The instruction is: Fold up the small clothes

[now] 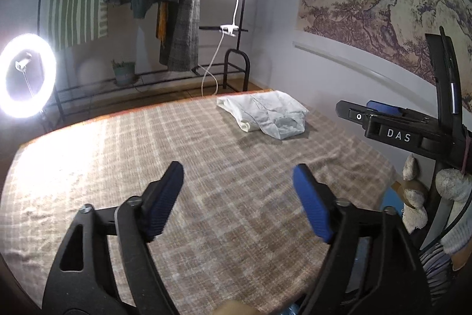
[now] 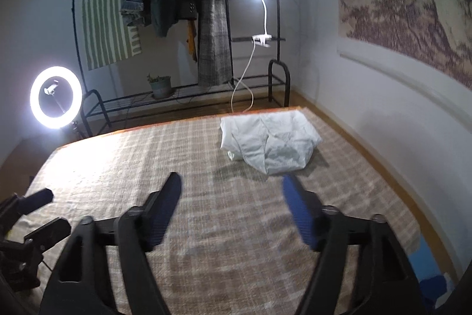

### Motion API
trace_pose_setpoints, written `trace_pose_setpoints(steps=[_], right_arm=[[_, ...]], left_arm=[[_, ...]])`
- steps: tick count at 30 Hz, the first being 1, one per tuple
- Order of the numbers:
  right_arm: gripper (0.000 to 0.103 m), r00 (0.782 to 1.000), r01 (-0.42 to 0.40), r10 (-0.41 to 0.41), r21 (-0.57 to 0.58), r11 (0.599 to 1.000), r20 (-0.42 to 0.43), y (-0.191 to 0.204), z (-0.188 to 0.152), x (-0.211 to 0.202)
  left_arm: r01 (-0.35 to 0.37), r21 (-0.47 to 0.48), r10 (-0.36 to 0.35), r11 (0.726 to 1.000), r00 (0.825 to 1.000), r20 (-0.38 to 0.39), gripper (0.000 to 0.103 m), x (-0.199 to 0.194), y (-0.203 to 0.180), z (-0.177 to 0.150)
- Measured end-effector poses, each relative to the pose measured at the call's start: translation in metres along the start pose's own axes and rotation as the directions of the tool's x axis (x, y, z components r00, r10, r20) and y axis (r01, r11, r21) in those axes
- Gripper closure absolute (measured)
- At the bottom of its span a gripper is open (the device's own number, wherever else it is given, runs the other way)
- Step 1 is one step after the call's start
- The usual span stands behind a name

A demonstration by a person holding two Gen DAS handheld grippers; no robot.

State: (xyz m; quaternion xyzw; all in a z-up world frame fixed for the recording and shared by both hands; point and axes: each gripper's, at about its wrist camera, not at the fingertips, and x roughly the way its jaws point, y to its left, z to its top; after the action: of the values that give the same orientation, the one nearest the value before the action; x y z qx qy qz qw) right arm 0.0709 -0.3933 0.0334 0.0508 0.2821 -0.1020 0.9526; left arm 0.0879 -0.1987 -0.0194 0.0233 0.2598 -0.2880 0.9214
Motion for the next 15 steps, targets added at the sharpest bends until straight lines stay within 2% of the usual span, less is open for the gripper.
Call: trace_pose_setpoints(steps=[5,10,15], right_arm=[[0.021,1.000,-0.005,0.005,0.025,1.000,0.014,-0.001,0.003,-0.002],[0.021,1.000,-0.008,0.008,0.024,1.000,0.011,-0.002,0.003,-0.001],[0.020,1.000,-0.010,0.010,0.021,1.000,0.004,0.000,0.000,0.000]], left_arm=[[-0.032,0.015,0.031,0.999,0.999,0.032,0.007,-0.008,0.002,0.002],[-0.067,0.006,0.067,0.998,0.997,0.042,0.001,-0.015,0.006,0.005],[-0.083,0.011,0.082,0.997,0.995,0.056,0.001,-0.019,0.008,0.007]])
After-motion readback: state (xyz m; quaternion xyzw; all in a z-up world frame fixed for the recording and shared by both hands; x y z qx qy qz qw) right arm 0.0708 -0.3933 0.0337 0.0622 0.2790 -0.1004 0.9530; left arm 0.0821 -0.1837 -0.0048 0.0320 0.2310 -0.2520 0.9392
